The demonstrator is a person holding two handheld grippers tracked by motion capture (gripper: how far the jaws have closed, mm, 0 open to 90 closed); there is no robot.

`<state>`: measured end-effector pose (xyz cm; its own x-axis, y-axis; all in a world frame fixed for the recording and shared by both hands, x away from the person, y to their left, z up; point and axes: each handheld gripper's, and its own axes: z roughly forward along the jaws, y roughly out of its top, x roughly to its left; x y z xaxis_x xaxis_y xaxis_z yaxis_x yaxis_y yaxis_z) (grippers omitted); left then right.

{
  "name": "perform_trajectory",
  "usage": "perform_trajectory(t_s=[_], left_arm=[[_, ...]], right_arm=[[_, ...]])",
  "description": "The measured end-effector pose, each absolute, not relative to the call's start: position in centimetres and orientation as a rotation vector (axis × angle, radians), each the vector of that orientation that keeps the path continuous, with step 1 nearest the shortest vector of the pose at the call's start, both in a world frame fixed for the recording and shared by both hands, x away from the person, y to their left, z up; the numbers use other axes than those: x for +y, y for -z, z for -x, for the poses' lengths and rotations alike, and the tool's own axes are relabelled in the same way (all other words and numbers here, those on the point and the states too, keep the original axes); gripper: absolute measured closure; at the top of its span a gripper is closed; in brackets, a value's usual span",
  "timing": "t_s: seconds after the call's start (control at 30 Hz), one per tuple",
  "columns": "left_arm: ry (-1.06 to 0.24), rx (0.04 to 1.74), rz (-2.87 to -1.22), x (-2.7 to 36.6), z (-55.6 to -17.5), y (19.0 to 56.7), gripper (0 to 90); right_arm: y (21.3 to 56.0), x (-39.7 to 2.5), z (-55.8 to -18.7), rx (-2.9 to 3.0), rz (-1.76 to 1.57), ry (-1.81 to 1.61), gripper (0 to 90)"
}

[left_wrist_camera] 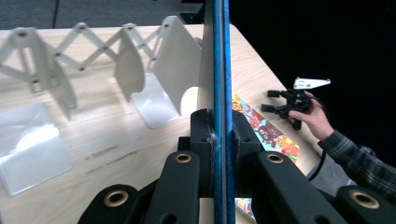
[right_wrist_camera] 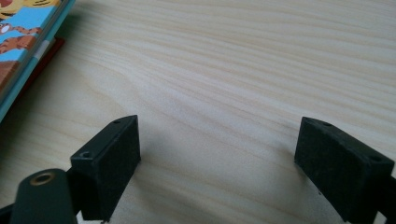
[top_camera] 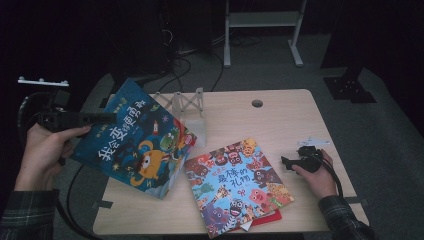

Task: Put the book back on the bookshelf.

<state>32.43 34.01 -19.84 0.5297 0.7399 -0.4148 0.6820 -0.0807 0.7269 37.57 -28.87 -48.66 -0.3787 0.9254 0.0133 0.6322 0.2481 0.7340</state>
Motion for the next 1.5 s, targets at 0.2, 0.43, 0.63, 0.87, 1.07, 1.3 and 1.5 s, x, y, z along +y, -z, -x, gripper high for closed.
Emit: perform_trajectory(t_s=[0.2,0.43,0.63,0.87,1.07,1.3,1.5], left_arm=[[-0.096,1.228,-1.764,35.8,-32.3,20.0,83.1],[-0.107,1.292,-1.734,37.8,-32.3,20.3,83.0],[-0.123,1.354,-1.701,39.6,-32.2,20.8,83.1],[-0.138,1.415,-1.679,41.3,-32.0,21.0,83.1],[-0.157,1.456,-1.667,42.5,-31.8,21.0,83.0],[-0.170,1.500,-1.660,43.4,-31.9,21.4,83.0],[-0.183,1.535,-1.649,43.9,-32.6,21.4,83.0]], right_arm=[[48.7,-28.9,-37.6,2.102,-1.420,-0.930,13.1],[48.7,-28.9,-37.6,2.101,-1.421,-0.930,12.9],[48.7,-28.9,-37.6,2.100,-1.422,-0.929,12.7],[48.7,-28.9,-37.6,2.099,-1.422,-0.929,12.7],[48.7,-28.9,-37.6,2.099,-1.423,-0.928,12.7],[48.7,-28.9,-37.6,2.098,-1.424,-0.929,12.7],[48.7,-28.9,-37.6,2.098,-1.424,-0.928,12.6]])
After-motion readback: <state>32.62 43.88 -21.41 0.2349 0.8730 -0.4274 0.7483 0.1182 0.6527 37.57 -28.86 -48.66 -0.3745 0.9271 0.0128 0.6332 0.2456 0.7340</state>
